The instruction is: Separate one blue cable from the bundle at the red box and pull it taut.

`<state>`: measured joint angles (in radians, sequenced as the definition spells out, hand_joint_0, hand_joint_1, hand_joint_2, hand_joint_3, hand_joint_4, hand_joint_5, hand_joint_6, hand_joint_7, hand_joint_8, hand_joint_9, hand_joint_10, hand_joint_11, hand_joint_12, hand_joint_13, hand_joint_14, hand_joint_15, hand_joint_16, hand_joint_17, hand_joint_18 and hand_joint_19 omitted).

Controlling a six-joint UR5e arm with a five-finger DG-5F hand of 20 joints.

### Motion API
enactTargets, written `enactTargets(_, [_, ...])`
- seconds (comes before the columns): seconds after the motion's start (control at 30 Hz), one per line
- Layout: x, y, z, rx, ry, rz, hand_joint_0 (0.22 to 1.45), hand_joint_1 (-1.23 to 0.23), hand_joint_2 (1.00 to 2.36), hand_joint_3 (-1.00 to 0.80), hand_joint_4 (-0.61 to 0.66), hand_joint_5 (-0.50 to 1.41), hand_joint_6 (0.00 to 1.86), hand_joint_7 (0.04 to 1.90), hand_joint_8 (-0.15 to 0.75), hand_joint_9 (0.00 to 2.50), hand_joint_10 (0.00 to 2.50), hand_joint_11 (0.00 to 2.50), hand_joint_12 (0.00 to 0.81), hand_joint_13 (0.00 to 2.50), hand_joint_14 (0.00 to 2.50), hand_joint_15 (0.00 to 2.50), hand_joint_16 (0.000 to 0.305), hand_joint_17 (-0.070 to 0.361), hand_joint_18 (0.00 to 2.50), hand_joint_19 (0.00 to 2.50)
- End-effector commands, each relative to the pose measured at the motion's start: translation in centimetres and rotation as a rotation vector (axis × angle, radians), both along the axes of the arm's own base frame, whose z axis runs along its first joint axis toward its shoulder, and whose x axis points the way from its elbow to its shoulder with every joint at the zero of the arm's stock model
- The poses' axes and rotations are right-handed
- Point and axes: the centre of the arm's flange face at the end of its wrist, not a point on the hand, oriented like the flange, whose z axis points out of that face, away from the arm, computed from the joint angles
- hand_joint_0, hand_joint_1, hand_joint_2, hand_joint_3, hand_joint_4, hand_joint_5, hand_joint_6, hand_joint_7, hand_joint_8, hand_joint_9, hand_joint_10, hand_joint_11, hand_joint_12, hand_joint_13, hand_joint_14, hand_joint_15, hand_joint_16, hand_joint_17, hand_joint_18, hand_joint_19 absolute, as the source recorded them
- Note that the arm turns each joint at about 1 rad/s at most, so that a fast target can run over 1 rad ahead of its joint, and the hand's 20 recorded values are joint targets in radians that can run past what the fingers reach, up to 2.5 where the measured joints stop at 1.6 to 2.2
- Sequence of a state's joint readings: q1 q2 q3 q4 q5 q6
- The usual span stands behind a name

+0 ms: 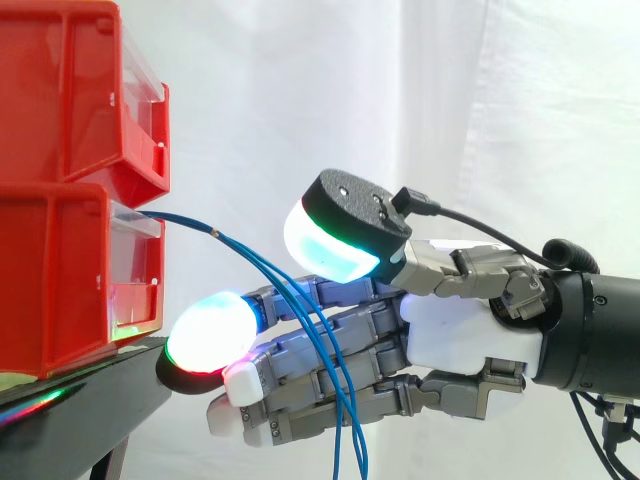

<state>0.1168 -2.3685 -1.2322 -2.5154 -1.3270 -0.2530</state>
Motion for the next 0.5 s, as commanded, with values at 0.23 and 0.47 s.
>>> enactTargets(0.23, [0.18, -0.29, -0.08, 0.067, -0.026, 0.034, 0.59, -0.67, 1.00, -0.43, 0.26, -0.20, 0.50, 0.95, 0.334, 0.74, 0.02, 0.75, 0.399, 0.54, 0.02, 0.44, 0.050, 0.113, 0.32, 0.31])
enactTargets(0.47, [0.18, -0.29, -0.07, 0.119, -0.032, 0.065, 0.60, -0.68, 1.01, -0.40, 0.26, -0.19, 0.50, 0.96, 0.332, 0.77, 0.02, 0.85, 0.397, 0.55, 0.02, 0.46, 0.050, 0.113, 0.34, 0.33])
